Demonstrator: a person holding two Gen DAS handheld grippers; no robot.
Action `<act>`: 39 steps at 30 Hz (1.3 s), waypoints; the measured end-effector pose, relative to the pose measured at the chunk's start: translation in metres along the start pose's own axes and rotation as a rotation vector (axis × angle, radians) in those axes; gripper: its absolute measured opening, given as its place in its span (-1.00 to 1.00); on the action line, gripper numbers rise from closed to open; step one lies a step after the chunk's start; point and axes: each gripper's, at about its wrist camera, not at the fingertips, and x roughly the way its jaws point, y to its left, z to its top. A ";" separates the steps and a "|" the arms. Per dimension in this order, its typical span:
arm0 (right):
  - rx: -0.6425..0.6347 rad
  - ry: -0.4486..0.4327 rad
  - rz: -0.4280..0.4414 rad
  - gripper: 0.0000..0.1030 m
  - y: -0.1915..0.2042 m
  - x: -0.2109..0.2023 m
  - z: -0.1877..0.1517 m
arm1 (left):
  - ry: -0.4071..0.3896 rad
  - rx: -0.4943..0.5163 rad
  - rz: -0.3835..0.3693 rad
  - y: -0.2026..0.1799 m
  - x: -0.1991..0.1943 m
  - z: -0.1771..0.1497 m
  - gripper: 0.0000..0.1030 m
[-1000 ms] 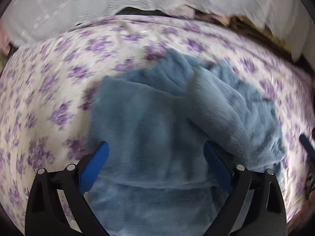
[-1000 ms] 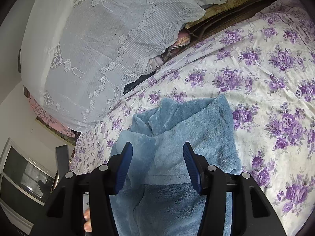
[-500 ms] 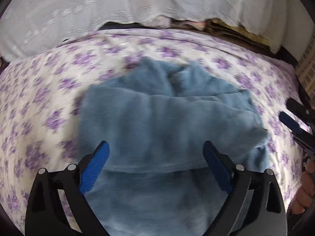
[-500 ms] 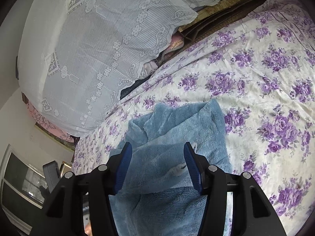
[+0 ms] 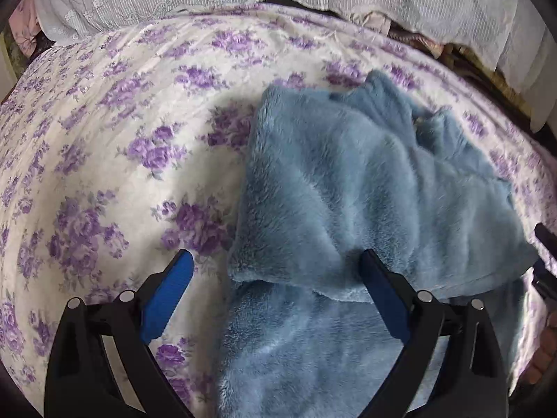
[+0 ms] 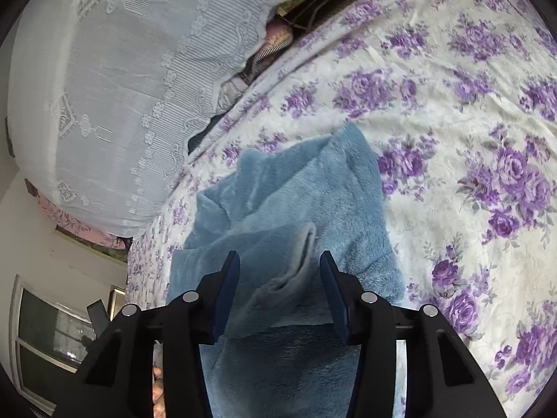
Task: Fold small clothes
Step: 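Grasp the jacket's side edge with the right tool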
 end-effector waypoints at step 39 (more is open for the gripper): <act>-0.302 -0.018 -0.228 -0.68 0.050 0.083 0.012 | -0.022 0.011 0.074 -0.026 0.044 0.055 0.89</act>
